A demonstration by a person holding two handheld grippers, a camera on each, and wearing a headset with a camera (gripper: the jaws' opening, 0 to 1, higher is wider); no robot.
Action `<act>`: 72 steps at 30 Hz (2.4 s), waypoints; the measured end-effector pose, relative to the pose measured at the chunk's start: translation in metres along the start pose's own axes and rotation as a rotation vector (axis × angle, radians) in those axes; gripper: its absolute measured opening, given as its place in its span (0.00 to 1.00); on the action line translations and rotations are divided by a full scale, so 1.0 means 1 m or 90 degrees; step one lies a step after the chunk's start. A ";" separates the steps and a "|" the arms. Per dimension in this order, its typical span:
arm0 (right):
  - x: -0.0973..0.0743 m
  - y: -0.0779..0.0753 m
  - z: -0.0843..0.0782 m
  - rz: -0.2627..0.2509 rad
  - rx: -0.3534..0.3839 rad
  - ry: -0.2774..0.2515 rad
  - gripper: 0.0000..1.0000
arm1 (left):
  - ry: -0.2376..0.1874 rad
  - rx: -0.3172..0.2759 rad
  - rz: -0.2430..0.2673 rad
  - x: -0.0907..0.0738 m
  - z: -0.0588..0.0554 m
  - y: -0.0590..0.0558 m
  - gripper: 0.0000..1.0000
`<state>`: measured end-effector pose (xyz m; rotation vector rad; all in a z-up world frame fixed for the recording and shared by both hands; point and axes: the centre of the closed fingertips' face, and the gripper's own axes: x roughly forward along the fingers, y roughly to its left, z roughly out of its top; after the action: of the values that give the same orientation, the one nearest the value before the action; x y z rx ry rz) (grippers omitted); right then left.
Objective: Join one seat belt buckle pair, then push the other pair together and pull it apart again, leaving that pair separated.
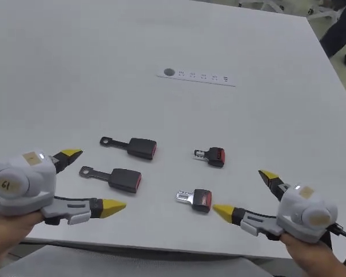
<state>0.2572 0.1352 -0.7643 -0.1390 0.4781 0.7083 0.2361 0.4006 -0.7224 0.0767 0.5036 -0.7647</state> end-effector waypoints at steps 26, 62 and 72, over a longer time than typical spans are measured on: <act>0.029 0.007 -0.023 0.077 -0.034 0.060 0.91 | 0.098 0.081 -0.063 0.036 -0.023 0.009 1.00; 0.065 0.044 -0.066 0.254 -0.143 0.202 0.60 | 0.242 0.250 -0.250 0.088 -0.073 0.016 0.68; 0.072 0.050 -0.070 0.292 -0.175 0.218 0.50 | 0.298 0.315 -0.290 0.098 -0.094 0.023 0.57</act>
<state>0.2451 0.1959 -0.8575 -0.4223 0.7506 1.2093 0.2731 0.3774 -0.8535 0.6296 0.7782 -1.3197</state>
